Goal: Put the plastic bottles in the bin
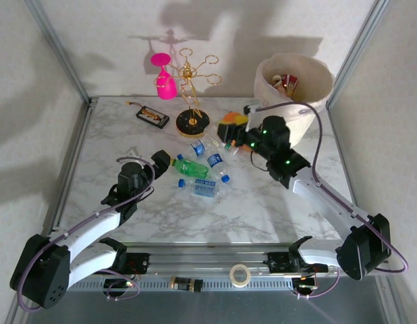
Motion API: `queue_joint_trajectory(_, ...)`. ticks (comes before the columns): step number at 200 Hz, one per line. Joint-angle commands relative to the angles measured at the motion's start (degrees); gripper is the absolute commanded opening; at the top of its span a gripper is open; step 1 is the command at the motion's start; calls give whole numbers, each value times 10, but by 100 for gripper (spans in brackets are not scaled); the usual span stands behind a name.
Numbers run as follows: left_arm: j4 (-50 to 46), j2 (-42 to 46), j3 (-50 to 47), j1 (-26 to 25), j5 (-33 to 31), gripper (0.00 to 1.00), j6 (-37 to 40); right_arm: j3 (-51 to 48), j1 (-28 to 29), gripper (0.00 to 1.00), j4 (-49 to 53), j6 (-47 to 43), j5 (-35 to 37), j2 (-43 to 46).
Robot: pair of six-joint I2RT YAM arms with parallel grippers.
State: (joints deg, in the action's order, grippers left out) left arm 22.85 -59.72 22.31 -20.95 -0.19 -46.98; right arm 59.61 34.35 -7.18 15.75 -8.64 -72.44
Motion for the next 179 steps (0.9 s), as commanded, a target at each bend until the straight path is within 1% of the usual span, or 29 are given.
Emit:
queue_joint_trajectory(1,-10,9,8,17,-4,99,-11,0,37,74,62,-40,-2,-23)
queue_joint_trajectory(12,-9,11,3,26,-7,100,-21,8,52,74,109,-61,1,-43)
queue_joint_trajectory(21,-9,12,0,35,-8,99,-31,17,78,74,147,-73,10,-62)
queue_joint_trajectory(48,0,14,-9,57,-7,100,-50,44,121,76,236,-101,34,-125)
queue_joint_trajectory(87,4,13,-14,64,-3,100,-53,110,171,76,332,-147,83,-230)
queue_joint_trajectory(130,6,25,-32,71,1,100,-59,187,201,79,394,-179,150,-316)
queue_joint_trajectory(179,3,47,-44,81,0,100,-58,221,206,87,408,-201,197,-372)
